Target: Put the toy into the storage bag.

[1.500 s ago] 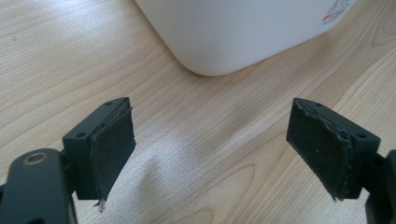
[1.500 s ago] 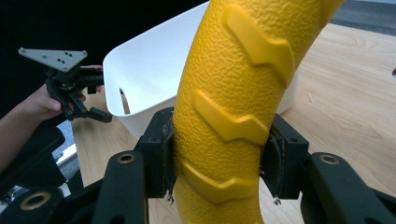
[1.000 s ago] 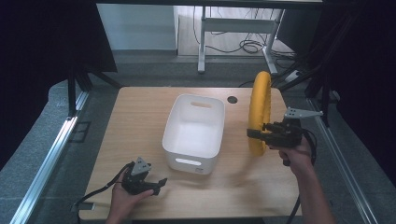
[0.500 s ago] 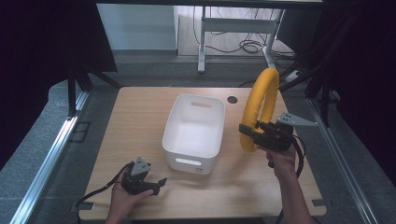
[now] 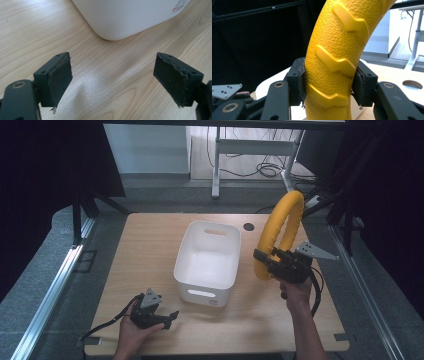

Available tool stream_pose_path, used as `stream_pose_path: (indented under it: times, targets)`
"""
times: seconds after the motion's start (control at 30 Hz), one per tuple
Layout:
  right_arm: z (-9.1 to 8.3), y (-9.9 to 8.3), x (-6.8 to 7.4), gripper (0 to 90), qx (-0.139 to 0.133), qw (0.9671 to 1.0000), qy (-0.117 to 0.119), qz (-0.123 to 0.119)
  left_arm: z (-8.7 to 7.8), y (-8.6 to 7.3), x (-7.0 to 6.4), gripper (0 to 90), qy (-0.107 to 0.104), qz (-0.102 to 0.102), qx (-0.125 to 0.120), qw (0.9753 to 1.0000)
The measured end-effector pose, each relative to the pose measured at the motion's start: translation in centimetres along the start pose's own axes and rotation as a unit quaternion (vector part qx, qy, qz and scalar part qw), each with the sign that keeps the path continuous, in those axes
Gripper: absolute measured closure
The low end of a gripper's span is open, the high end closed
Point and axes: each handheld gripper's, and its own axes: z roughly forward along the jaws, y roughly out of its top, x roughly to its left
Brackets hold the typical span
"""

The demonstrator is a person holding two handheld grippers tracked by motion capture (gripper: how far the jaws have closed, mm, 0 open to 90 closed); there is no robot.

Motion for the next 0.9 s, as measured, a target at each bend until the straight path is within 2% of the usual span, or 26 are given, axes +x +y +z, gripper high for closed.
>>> stream_pose_path:
  times: [0.07, 0.1, 0.27, 0.47, 0.73, 0.9]
  targets:
    - [0.0, 0.1, 0.1, 51.2, -0.006, 1.0, 0.001, 0.004, 0.0, 0.0, 0.0, 15.3, 0.0, 0.0, 0.001, 1.0]
    - [0.0, 0.2, 0.3, 51.2, -0.018, 0.9998, 0.0, 0.004, 0.0, 0.0, 0.0, 15.3, 0.0, 0.001, 0.001, 1.0]
    - [0.0, 0.7, 0.8, 51.2, -0.031, 0.9995, -0.006, 0.002, 0.0, 0.0, 0.0, 15.2, 0.0, 0.0, 0.002, 1.0]
    - [0.2, 1.8, 1.9, 51.1, -0.052, 0.9984, -0.017, -0.012, 0.0, 0.0, 0.0, 15.2, -0.001, 0.0, 0.002, 1.0]
    - [1.1, 3.4, 3.4, 51.1, -0.089, 0.9958, -0.014, -0.015, 0.0, 0.0, 0.0, 15.2, 0.0, 0.0, 0.001, 1.0]
    - [1.9, 4.3, 4.7, 51.1, -0.11, 0.9934, -0.01, -0.032, -0.2, 0.0, 0.1, 15.2, 0.001, 0.002, 0.0, 1.0]
